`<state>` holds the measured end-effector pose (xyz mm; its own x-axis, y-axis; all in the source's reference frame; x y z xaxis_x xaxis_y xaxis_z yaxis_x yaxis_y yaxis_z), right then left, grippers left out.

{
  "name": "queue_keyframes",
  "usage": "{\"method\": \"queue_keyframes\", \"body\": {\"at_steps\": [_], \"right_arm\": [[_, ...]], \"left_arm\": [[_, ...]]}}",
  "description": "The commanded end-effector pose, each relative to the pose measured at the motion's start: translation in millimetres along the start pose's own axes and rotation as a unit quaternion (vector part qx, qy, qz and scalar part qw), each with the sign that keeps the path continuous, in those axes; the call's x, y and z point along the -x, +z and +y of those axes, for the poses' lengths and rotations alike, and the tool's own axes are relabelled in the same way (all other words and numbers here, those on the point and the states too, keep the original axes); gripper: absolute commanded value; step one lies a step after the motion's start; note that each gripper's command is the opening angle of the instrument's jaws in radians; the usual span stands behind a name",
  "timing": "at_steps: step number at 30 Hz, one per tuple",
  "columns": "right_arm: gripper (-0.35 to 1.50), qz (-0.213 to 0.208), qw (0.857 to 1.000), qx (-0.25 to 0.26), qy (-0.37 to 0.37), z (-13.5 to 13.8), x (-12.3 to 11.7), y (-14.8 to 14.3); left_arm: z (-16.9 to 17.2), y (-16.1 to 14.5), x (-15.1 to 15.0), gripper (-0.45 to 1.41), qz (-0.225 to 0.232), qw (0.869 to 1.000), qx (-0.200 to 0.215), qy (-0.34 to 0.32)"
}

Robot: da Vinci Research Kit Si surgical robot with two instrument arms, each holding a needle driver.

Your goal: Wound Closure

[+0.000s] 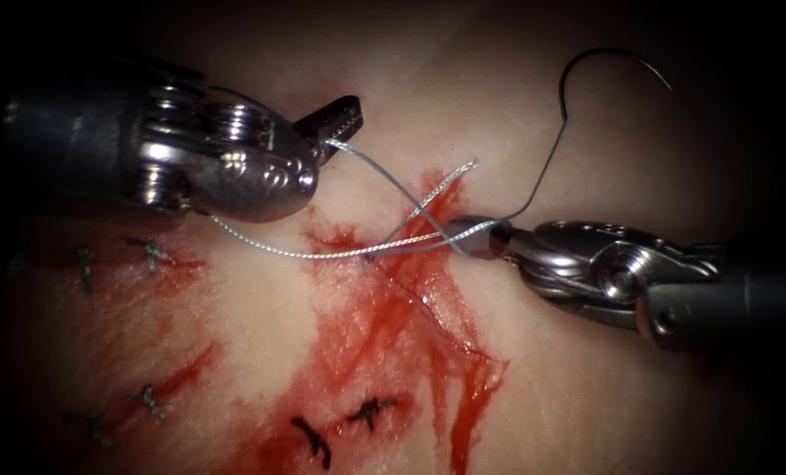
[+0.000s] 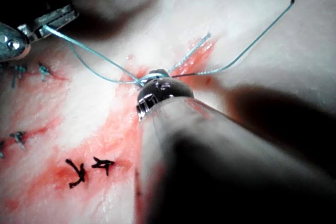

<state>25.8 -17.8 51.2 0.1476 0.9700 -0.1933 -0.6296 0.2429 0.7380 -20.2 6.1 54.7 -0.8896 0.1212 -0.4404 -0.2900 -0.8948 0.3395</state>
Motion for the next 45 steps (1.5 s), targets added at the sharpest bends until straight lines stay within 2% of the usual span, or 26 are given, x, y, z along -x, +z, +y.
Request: {"method": "queue_keyframes", "body": {"at_steps": [1,3,4,7,10,11,13,16,18,20,23,25,26,27,28,30,32,33,34,37,38,41,45], "right_arm": [[-0.35,-0.007,0.999,-0.027,-0.017,-2.2,0.1,0.0],[-0.35,-0.019,0.997,-0.063,-0.026,-3.9,0.1,-0.7],[-0.11,-0.027,0.993,-0.107,-0.039,-5.3,-0.1,-1.1],[0.04,-0.020,0.982,-0.176,-0.063,-7.1,0.4,-2.0],[0.19,-0.029,0.969,-0.230,-0.085,-8.2,1.0,-2.7],[0.24,-0.036,0.967,-0.237,-0.091,-8.4,1.2,-2.8],[0.29,-0.043,0.963,-0.245,-0.104,-8.3,1.8,-3.1],[0.15,-0.023,0.971,-0.220,-0.091,-6.7,2.5,-3.7],[0.14,0.006,0.983,-0.167,-0.072,-5.0,2.5,-3.6],[0.17,0.006,0.989,-0.135,-0.067,-3.3,2.1,-3.2],[0.19,0.004,0.993,-0.101,-0.065,-0.1,1.0,-2.6],[0.12,0.017,0.996,-0.069,-0.061,1.7,0.3,-2.2],[0.15,0.024,0.997,-0.054,-0.055,2.4,0.1,-2.0],[0.27,0.031,0.997,-0.038,-0.059,3.2,-0.3,-1.6],[0.22,0.036,0.997,-0.030,-0.054,3.8,-0.4,-1.3],[0.22,0.049,0.994,-0.017,-0.096,4.8,-0.5,-0.8],[0.86,0.064,0.979,0.002,-0.193,5.6,-0.6,-0.3],[0.99,0.068,0.970,0.012,-0.232,5.8,-0.7,-0.2],[1.01,0.067,0.953,0.017,-0.294,5.9,-0.8,-0.2],[0.99,0.050,0.912,0.000,-0.407,5.8,-1.3,-0.4],[0.99,0.036,0.892,-0.005,-0.450,5.6,-1.6,-0.5],[1.01,-0.005,0.847,-0.003,-0.531,4.9,-2.2,-0.7],[0.93,-0.053,0.809,0.004,-0.585,4.1,-2.5,-0.8]], "left_arm": [[0.0,0.8,0.6,-0.45,-0.008,1.000,0.015,-0.012],[-0.5,1.3,2.7,-0.45,-0.024,0.998,0.041,-0.045],[-0.9,1.6,4.7,-0.45,-0.035,0.995,0.061,-0.071],[-1.4,1.7,6.8,-0.45,-0.047,0.990,0.082,-0.105],[-1.6,1.8,8.2,-0.45,-0.064,0.985,0.108,-0.120],[-1.5,1.7,8.5,-0.45,-0.061,0.984,0.118,-0.121],[-1.1,1.2,8.8,-0.45,-0.028,0.979,0.162,-0.124],[-0.3,-0.9,8.6,-0.45,0.032,0.963,0.240,-0.121],[0.4,-2.6,7.9,-0.45,0.052,0.950,0.289,-0.102],[1.3,-4.1,7.0,-0.45,0.084,0.936,0.332,-0.080],[1.7,-5.2,5.2,-0.45,0.137,0.927,0.345,-0.052],[1.7,-5.9,4.4,-0.45,0.170,0.920,0.352,-0.033],[1.6,-6.3,3.9,-0.45,0.194,0.913,0.358,-0.021],[1.5,-6.6,3.6,-0.45,0.208,0.909,0.361,-0.012],[1.4,-6.9,3.4,-0.45,0.225,0.904,0.363,-0.002],[1.3,-7.5,3.1,-0.45,0.246,0.899,0.362,0.017],[1.6,-7.8,3.0,-0.45,0.242,0.898,0.366,0.018],[2.0,-8.0,3.1,-0.45,0.242,0.896,0.372,0.018],[2.3,-8.1,3.1,-0.45,0.243,0.894,0.377,0.019],[3.8,-8.2,3.3,-0.45,0.241,0.886,0.397,0.021],[4.2,-8.2,3.4,-0.45,0.240,0.883,0.404,0.022],[5.2,-7.9,3.5,-0.45,0.227,0.882,0.412,0.021],[5.6,-7.5,3.5,-0.45,0.221,0.880,0.420,0.017]]}}
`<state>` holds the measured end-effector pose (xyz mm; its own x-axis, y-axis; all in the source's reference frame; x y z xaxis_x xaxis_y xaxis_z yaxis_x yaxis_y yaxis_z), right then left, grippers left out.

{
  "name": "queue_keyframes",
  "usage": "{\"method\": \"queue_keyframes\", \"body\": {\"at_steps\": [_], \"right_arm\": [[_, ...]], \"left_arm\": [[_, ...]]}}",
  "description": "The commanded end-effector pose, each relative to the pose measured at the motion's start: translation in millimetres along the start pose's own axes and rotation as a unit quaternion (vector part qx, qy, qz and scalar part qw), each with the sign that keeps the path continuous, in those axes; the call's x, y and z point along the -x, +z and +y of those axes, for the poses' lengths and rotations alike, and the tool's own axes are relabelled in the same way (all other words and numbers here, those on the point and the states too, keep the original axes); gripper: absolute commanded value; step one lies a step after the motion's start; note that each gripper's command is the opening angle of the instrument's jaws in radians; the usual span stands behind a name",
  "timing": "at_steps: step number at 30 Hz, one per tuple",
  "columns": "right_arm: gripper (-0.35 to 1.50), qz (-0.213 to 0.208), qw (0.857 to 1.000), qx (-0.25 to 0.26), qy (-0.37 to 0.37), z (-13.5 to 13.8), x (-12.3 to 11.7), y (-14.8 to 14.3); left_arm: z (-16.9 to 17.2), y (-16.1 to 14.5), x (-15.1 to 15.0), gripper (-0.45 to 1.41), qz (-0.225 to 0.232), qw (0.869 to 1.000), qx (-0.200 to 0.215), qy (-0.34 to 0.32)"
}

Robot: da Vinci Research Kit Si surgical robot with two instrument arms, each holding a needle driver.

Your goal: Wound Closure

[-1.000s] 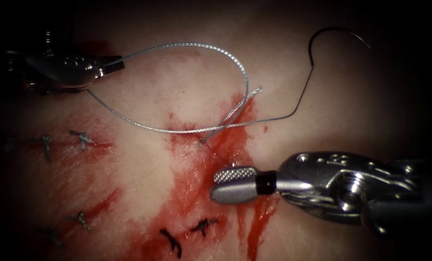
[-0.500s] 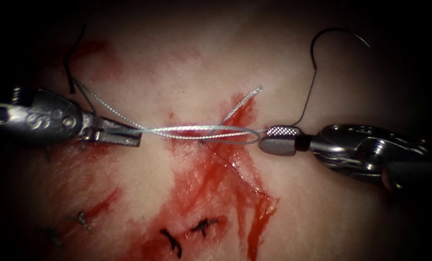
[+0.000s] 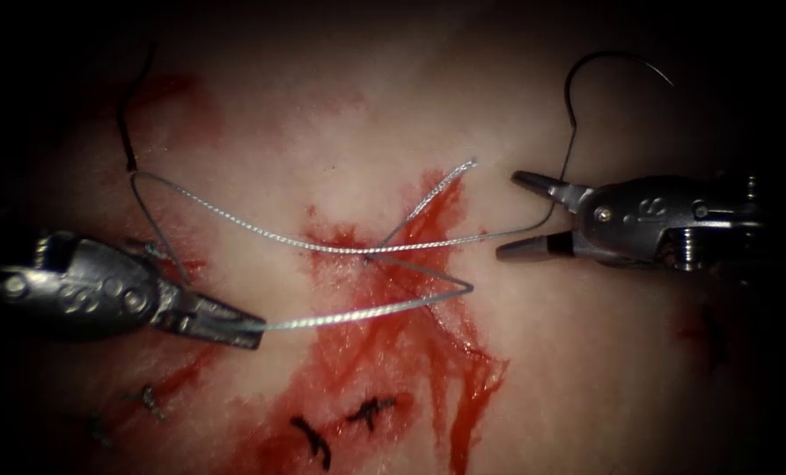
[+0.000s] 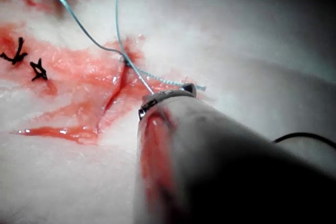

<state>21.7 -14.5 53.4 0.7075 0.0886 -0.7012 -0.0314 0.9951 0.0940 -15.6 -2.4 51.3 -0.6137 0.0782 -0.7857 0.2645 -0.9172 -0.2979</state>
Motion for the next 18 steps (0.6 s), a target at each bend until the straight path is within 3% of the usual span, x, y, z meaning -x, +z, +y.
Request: {"method": "queue_keyframes", "body": {"at_steps": [1,7,15,17,18], "right_arm": [[0.89,-0.009,1.000,-0.008,-0.017,0.0,-1.1,0.9],[0.83,-0.051,0.997,-0.012,-0.063,-0.2,-1.2,1.2],[0.81,-0.158,0.981,-0.047,-0.107,-1.3,-0.1,2.7],[0.69,-0.164,0.979,-0.048,-0.108,-1.5,0.1,3.2],[0.54,-0.164,0.979,-0.047,-0.109,-1.6,0.2,3.4]], "left_arm": [[-0.2,0.8,0.2,-0.45,-0.001,1.000,-0.002,-0.002],[-0.3,0.7,0.2,-0.45,-0.003,1.000,-0.003,-0.008],[-0.3,0.7,0.1,-0.45,-0.003,1.000,-0.002,-0.014],[-0.3,0.6,0.1,-0.45,-0.003,1.000,-0.001,-0.014],[-0.3,0.6,0.0,-0.45,-0.003,1.000,-0.001,-0.014]]}}
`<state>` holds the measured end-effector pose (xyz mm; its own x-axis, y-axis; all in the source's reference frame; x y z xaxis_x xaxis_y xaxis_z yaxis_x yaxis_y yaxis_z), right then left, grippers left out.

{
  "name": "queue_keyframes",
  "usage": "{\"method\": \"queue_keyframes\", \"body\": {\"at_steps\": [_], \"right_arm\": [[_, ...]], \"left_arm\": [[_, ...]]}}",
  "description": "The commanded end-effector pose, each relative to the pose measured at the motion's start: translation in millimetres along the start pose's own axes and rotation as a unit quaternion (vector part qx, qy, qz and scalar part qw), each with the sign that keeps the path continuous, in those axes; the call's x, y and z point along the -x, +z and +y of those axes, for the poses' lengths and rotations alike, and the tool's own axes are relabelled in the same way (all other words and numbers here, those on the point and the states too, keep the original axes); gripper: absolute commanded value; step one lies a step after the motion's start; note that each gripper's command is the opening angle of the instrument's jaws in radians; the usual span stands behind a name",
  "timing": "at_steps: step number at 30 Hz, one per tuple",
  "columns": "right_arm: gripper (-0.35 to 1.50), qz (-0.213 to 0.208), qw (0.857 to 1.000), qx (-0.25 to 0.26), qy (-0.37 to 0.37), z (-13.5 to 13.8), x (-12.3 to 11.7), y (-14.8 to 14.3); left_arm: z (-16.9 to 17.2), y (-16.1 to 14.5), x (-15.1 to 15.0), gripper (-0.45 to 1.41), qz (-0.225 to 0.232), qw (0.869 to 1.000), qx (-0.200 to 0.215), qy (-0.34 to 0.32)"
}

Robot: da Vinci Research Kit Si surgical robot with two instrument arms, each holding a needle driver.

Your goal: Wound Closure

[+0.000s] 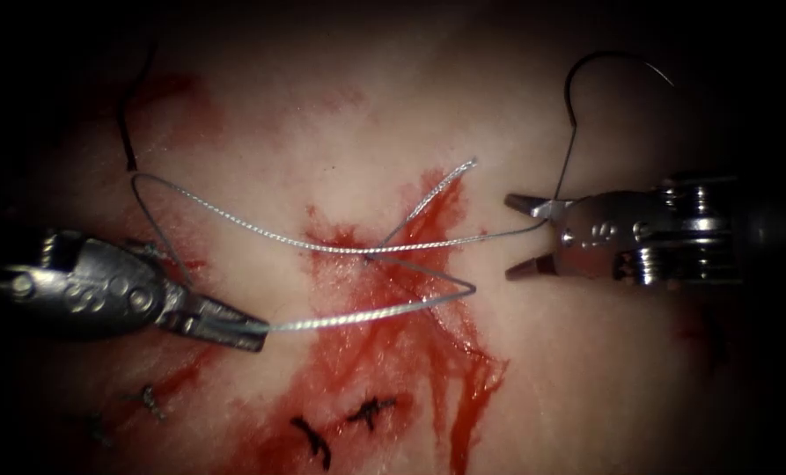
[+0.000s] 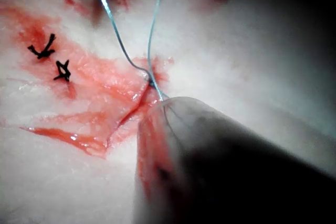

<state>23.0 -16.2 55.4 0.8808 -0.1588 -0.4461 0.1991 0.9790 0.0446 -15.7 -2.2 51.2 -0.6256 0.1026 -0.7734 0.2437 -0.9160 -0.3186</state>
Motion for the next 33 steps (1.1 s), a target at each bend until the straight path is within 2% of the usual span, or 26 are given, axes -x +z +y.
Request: {"method": "queue_keyframes", "body": {"at_steps": [1,2,3,7,9,16,20,23,24,27,30,33], "right_arm": [[0.27,0.001,1.000,0.002,-0.001,0.1,-0.6,1.0],[-0.16,0.000,1.000,0.003,-0.001,0.1,-0.6,1.1],[-0.35,0.000,1.000,0.003,-0.002,0.0,-0.6,1.2],[-0.35,-0.005,0.999,0.017,0.033,0.2,-0.7,0.5],[-0.35,-0.007,0.998,0.029,0.047,0.5,-0.6,-0.5],[-0.35,-0.027,0.994,0.060,0.084,1.6,1.3,-5.7],[-0.35,-0.027,0.993,0.056,0.105,2.3,3.0,-9.2],[-0.35,-0.029,0.990,0.052,0.125,1.9,4.6,-11.6],[-0.35,-0.029,0.989,0.053,0.132,1.6,5.1,-12.3],[-0.35,-0.036,0.986,0.045,0.153,0.5,7.3,-14.0],[-0.35,-0.043,0.984,0.029,0.171,-0.5,9.8,-15.5],[-0.35,-0.060,0.981,0.014,0.182,-1.5,12.1,-16.9]], "left_arm": [[-0.1,0.6,0.1,-0.45,0.001,1.000,0.001,0.001],[0.0,0.6,0.0,-0.45,0.001,1.000,0.002,0.001],[0.0,0.7,0.0,-0.45,0.001,1.000,0.002,0.001],[0.6,1.2,-0.1,-0.45,-0.005,1.000,0.004,0.005],[1.2,1.9,0.1,-0.45,-0.026,1.000,0.010,0.008],[2.7,4.3,2.2,-0.45,-0.127,0.991,0.027,0.015],[2.4,5.2,3.8,-0.45,-0.206,0.978,0.005,0.020],[1.4,5.4,5.3,-0.45,-0.288,0.956,-0.046,0.038],[0.6,5.0,5.9,-0.45,-0.323,0.942,-0.074,0.049],[-1.5,3.2,7.2,-0.45,-0.395,0.907,-0.123,0.076],[-3.4,0.8,8.2,-0.45,-0.449,0.872,-0.164,0.101],[-4.7,-0.9,8.6,-0.45,-0.479,0.846,-0.206,0.108]]}}
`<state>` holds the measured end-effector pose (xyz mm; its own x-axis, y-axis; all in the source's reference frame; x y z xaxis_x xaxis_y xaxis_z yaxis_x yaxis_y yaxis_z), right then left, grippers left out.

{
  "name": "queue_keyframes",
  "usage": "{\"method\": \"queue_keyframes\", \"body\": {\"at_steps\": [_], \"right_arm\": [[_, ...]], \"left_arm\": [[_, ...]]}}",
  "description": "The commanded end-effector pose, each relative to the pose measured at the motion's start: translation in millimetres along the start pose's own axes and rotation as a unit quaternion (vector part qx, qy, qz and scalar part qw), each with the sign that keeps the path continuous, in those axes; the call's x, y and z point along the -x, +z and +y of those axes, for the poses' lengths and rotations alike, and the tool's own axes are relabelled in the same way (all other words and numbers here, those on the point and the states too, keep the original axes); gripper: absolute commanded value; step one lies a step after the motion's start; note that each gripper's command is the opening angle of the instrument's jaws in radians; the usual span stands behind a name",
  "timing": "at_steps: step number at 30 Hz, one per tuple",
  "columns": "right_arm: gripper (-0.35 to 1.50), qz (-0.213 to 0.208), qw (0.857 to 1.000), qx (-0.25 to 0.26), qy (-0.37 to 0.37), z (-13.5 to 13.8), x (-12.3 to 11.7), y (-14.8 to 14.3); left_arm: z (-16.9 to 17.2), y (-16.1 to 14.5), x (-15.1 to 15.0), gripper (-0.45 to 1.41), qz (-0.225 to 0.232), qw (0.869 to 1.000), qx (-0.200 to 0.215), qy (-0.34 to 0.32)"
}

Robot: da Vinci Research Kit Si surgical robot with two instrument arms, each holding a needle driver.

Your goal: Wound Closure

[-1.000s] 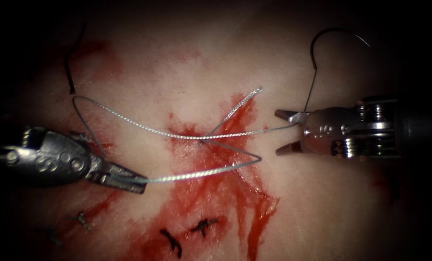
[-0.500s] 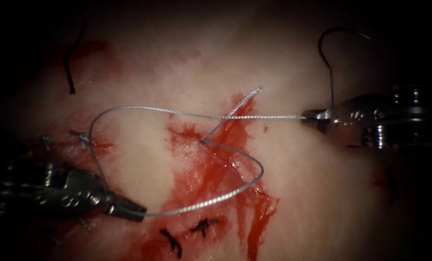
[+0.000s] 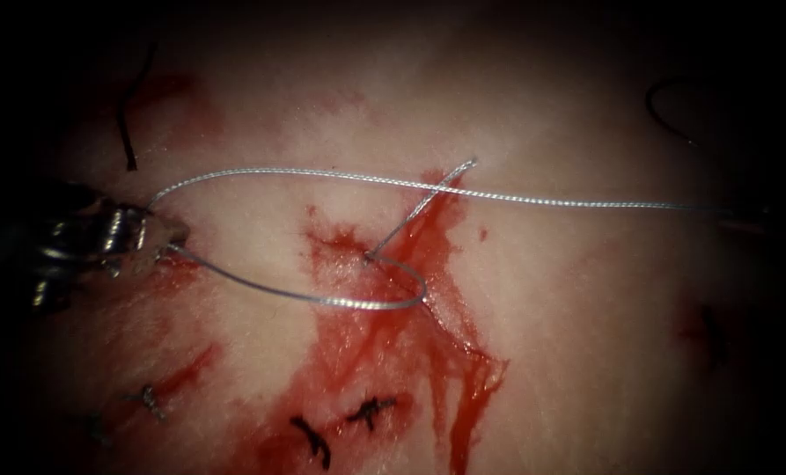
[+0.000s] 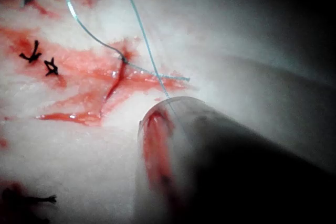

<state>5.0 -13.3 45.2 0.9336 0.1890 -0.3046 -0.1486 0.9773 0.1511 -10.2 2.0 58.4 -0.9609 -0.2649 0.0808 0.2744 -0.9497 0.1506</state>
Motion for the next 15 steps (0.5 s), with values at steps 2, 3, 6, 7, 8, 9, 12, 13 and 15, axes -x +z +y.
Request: {"method": "queue_keyframes", "body": {"at_steps": [2,3,6,7,8,9,12,13,15], "right_arm": [[-0.35,-0.023,1.000,-0.011,0.003,-0.2,1.7,-0.1],[-0.35,-0.031,0.999,-0.014,0.000,-0.3,2.2,-0.3],[-0.35,-0.051,0.998,-0.018,-0.010,-0.7,3.3,-0.1],[-0.35,-0.054,0.998,-0.020,-0.005,-0.9,3.4,0.2],[-0.35,-0.057,0.998,-0.024,-0.005,-1.2,3.5,0.6],[-0.35,-0.054,0.998,-0.031,-0.003,-1.7,3.5,1.1],[-0.28,-0.049,0.997,-0.051,0.011,-2.7,3.3,2.5],[0.14,-0.048,0.997,-0.057,0.020,-2.9,3.2,2.8],[0.73,-0.045,0.996,-0.064,0.030,-3.4,3.2,3.3]], "left_arm": [[-0.9,0.4,-0.2,-0.45,-0.018,0.999,-0.035,-0.009],[-1.5,0.4,-0.1,-0.45,-0.024,0.998,-0.053,-0.016],[-3.4,0.1,-0.4,-0.45,-0.031,0.996,-0.077,-0.022],[-4.1,0.0,-0.7,-0.45,-0.027,0.997,-0.077,-0.018],[-4.4,-0.1,-1.0,-0.45,-0.021,0.997,-0.078,-0.020],[-4.6,-0.2,-1.5,-0.45,-0.012,0.996,-0.080,-0.033],[-4.4,-1.0,-3.1,-0.45,0.049,0.992,-0.088,-0.072],[-4.3,-1.4,-3.8,-0.45,0.064,0.991,-0.082,-0.078],[-4.2,-2.0,-5.0,-0.45,0.085,0.991,-0.085,-0.063]]}}
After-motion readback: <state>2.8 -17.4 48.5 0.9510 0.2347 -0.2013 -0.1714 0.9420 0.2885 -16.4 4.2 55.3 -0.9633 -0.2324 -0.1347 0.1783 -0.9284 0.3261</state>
